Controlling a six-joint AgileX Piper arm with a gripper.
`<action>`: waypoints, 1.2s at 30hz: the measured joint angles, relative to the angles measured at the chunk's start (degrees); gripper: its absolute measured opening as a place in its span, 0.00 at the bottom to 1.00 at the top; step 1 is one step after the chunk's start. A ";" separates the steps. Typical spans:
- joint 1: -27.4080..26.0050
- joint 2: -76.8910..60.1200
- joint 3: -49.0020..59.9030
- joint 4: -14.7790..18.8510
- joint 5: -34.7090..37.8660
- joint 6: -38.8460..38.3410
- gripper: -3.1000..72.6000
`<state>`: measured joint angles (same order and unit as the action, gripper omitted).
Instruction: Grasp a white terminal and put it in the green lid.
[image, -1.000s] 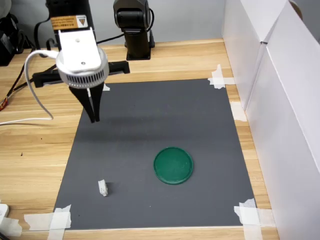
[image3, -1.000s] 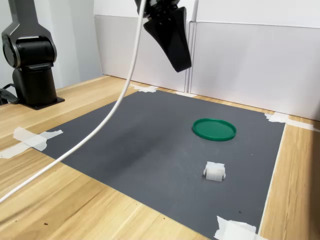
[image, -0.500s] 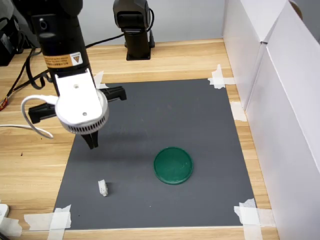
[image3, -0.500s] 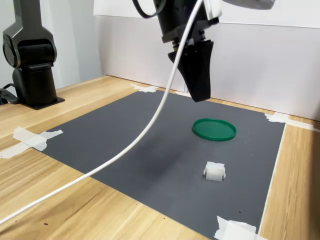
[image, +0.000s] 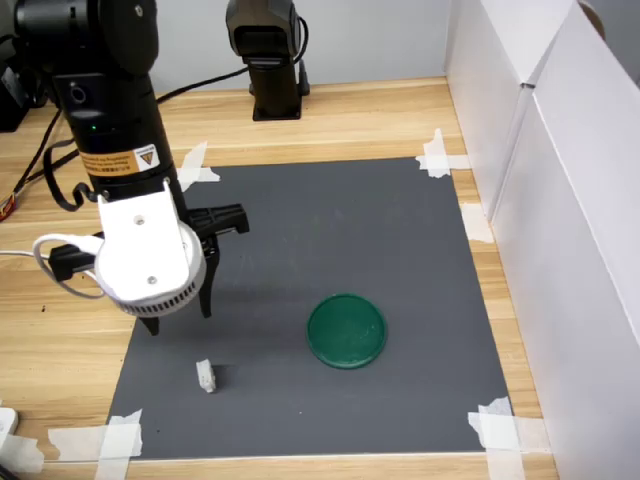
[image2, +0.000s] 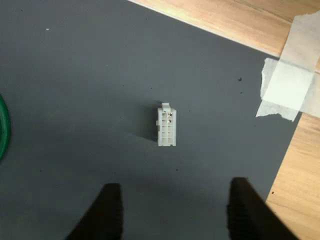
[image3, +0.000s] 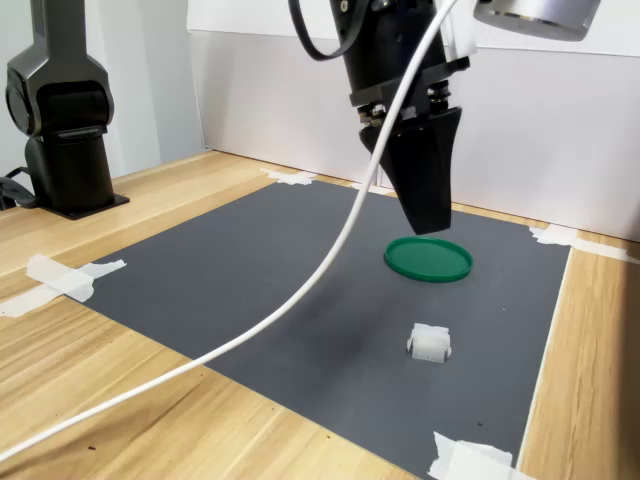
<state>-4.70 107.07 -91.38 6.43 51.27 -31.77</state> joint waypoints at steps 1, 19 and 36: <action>0.00 0.12 -0.08 -0.38 0.06 0.11 0.82; 0.00 4.28 -0.57 -1.56 -0.01 -6.13 0.87; 0.00 9.16 -0.57 0.46 -5.01 -5.17 0.87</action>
<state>-4.70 116.23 -91.94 6.90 46.25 -36.94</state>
